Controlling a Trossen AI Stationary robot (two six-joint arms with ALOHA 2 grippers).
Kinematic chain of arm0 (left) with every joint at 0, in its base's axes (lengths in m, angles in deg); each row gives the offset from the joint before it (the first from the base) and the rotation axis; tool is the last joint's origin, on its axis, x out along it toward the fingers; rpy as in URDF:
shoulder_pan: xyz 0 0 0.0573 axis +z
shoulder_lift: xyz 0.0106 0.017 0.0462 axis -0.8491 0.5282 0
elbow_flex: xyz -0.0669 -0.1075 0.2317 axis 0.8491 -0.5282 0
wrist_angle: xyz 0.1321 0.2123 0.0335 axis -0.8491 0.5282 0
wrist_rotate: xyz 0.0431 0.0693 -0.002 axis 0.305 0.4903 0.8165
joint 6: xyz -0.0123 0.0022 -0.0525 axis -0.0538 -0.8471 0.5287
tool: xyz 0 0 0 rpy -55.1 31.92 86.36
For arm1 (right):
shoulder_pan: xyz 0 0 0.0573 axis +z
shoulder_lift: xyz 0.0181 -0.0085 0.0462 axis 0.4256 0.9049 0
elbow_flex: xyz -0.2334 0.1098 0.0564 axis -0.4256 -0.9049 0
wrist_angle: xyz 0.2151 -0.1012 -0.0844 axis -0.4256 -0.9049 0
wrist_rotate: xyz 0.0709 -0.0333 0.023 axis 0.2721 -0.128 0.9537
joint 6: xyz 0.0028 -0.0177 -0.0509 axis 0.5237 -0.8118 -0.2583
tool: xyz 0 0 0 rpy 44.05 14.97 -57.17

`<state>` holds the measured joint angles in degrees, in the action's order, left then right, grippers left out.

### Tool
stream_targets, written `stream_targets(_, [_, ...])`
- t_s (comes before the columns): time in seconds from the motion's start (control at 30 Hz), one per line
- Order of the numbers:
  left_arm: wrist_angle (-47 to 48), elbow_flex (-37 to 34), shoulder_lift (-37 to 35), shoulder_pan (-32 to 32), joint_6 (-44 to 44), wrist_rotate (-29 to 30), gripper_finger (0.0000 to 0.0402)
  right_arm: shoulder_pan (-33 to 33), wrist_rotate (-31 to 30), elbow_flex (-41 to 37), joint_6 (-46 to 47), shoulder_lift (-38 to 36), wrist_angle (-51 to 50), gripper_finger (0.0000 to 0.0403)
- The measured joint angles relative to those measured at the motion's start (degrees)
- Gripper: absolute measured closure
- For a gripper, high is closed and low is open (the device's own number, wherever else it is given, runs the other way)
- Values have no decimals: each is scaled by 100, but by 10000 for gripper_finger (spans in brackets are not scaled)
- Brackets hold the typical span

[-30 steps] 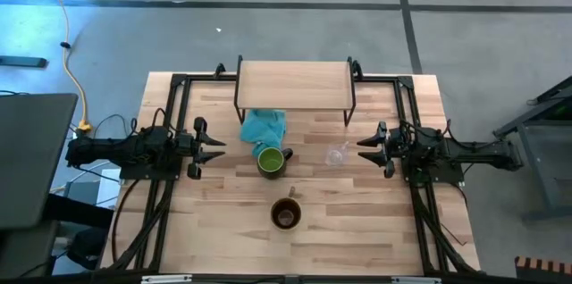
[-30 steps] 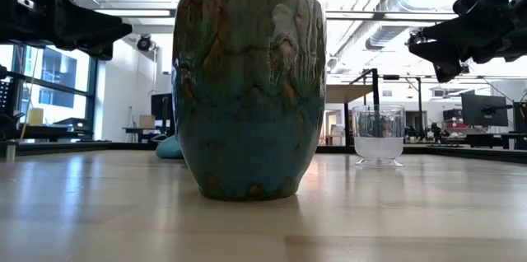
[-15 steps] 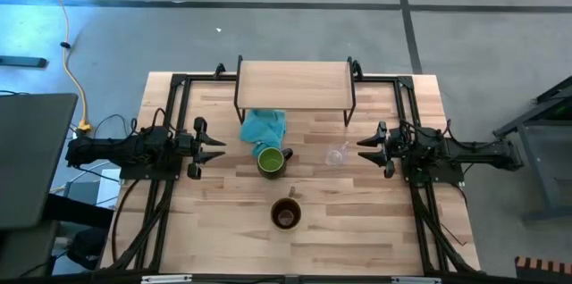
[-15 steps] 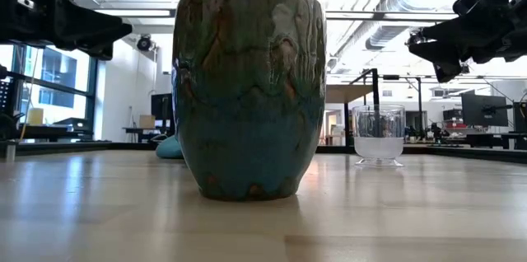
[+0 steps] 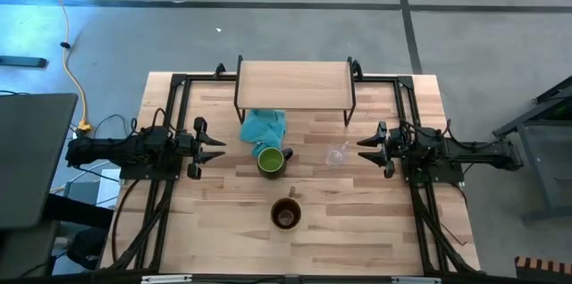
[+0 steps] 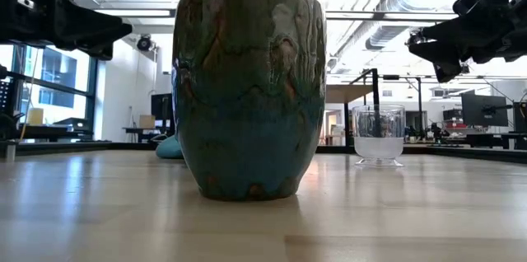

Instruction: Stack small to large cups/mugs on shelf

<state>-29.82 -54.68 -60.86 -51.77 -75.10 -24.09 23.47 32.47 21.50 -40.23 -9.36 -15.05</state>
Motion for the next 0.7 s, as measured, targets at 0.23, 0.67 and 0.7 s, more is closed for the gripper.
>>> stream_targets(0.23, [-2, 0, 2, 2, 503, -24, 295, 0, -1, -1, 1, 0, 1, 231])
stream_targets(0.67, [-745, 2, 0, 0, 2589, -42, 295, -1, 0, -2, 1155, -1, 523, 231])
stream_targets(0.7, [-818, 0, 2, 0, 2613, -42, 296, 0, 0, -2, 1418, -1, 592, 231])
